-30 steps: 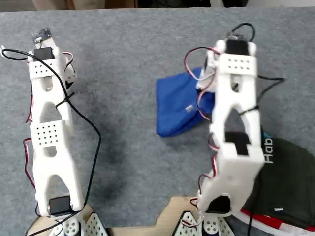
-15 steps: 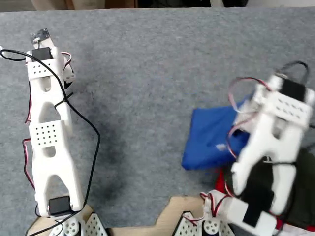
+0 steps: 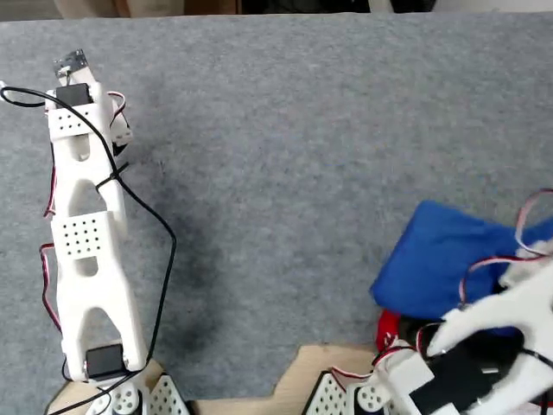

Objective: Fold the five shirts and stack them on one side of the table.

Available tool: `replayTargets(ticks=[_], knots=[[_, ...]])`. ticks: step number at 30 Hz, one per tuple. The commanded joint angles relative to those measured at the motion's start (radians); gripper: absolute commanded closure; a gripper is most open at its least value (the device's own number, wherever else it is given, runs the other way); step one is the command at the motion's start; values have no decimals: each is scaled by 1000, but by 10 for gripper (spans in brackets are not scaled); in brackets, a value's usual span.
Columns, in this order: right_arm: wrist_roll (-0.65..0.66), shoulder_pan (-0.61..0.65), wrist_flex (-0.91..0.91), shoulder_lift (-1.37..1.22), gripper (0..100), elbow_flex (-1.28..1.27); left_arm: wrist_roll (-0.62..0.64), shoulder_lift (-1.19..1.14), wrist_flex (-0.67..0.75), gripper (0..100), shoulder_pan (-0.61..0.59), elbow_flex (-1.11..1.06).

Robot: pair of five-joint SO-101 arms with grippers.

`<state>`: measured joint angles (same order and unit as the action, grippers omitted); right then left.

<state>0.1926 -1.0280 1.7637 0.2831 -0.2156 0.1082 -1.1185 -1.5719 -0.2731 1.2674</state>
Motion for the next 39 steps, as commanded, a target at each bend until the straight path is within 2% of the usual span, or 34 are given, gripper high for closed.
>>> replayTargets(ticks=[1,10,21,26,31,33,36,37,39], knots=[[72,-90,-20,45,993,31,-8,54,14,977,-8,3],[121,-159,-18,50,985,36,-8,4,12,976,-5,14],[121,-245,3,53,751,82,-6,7,2,976,-5,23],[121,-246,21,54,708,182,-6,41,-109,976,-5,172],[115,-229,23,110,719,278,-8,51,-170,976,-2,226],[114,-151,23,174,787,292,-15,67,-192,978,0,252],[114,53,23,277,970,272,-60,110,-190,980,-9,256],[110,145,23,309,998,262,-72,142,-192,980,-12,250],[38,325,21,367,956,239,-89,225,-193,980,-35,218]])
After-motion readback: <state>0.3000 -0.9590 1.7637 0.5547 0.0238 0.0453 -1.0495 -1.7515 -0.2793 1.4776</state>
